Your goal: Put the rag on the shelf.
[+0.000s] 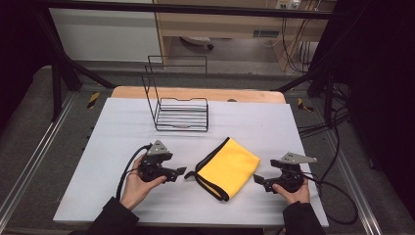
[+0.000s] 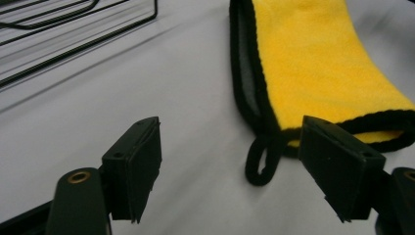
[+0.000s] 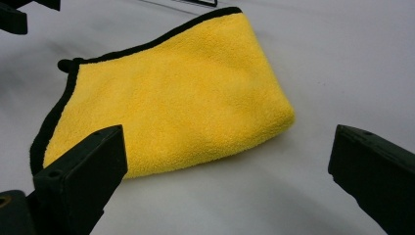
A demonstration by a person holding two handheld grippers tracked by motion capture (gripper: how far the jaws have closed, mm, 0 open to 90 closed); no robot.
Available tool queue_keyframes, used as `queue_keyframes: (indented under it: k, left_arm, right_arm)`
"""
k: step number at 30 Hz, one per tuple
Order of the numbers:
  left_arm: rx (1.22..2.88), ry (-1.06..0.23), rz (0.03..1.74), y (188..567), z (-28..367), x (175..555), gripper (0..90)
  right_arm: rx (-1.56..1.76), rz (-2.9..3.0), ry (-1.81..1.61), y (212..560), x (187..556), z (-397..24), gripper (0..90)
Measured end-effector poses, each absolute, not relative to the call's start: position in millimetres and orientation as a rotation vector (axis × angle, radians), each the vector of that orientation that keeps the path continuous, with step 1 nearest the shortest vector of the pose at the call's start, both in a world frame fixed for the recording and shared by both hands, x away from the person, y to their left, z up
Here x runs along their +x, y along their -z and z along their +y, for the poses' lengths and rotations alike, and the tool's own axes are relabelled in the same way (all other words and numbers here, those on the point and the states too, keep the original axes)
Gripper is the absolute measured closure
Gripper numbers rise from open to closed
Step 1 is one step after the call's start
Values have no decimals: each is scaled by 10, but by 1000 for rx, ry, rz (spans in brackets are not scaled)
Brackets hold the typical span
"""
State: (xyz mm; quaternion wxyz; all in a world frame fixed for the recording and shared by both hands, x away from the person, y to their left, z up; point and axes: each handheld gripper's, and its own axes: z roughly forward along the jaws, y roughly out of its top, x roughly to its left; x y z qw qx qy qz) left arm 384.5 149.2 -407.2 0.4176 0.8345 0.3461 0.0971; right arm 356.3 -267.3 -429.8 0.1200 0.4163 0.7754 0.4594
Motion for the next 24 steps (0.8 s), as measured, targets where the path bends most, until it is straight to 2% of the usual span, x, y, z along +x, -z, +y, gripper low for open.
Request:
queue_keyframes:
  k: [12, 24]
  left_arm:
    - [2253, -189, 855, 4292, 884, 4015, 363]
    - [2263, -103, 880, 4420, 768, 4029, 457]
  right_arm:
    - [1206, 2273, -1333, 4301, 3565, -2674, 17]
    - [1213, 2274, -1342, 4301, 3562, -2669, 17]
